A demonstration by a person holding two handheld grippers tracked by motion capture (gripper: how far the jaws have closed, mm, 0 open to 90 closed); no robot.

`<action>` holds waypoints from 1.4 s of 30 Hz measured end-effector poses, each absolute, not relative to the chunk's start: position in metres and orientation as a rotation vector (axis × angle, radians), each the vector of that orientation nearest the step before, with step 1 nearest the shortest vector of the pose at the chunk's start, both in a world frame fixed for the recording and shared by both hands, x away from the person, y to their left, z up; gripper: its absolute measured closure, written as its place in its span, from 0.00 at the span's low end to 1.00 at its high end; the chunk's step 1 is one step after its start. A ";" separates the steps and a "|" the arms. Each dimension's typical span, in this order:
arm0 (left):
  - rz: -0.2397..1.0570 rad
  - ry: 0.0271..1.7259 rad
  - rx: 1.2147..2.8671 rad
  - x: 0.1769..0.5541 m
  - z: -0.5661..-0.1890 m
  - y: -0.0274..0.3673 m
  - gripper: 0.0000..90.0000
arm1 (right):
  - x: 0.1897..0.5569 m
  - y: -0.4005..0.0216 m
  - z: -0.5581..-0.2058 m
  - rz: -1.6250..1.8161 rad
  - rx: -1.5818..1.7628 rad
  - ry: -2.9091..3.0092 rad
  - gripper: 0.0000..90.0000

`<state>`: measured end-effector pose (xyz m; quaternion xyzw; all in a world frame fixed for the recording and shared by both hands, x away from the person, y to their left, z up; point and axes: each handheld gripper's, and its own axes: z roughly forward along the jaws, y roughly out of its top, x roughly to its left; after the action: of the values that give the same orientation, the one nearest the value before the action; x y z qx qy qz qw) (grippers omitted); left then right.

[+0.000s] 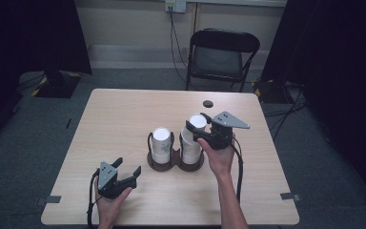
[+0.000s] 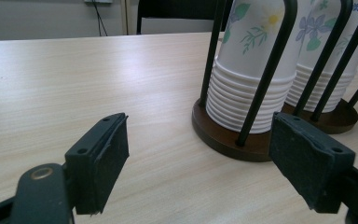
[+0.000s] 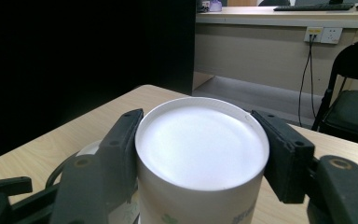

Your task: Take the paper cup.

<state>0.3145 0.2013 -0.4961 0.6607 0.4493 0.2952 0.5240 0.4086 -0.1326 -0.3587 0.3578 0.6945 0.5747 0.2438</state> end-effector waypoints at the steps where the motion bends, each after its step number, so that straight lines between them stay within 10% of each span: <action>1: 0.707 1.080 1.581 0.315 -0.496 0.202 0.22 | 0.408 -0.133 -0.358 1.572 0.981 1.895 0.41; 42: 0.570 1.012 1.565 0.313 -0.488 0.194 0.29 | 0.351 -0.184 -0.372 1.709 1.120 1.790 0.41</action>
<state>0.3128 0.1940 -0.4882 0.6644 0.4297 0.2421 0.5615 0.3513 -0.1838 -0.3720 0.4029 0.6442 0.6149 0.2111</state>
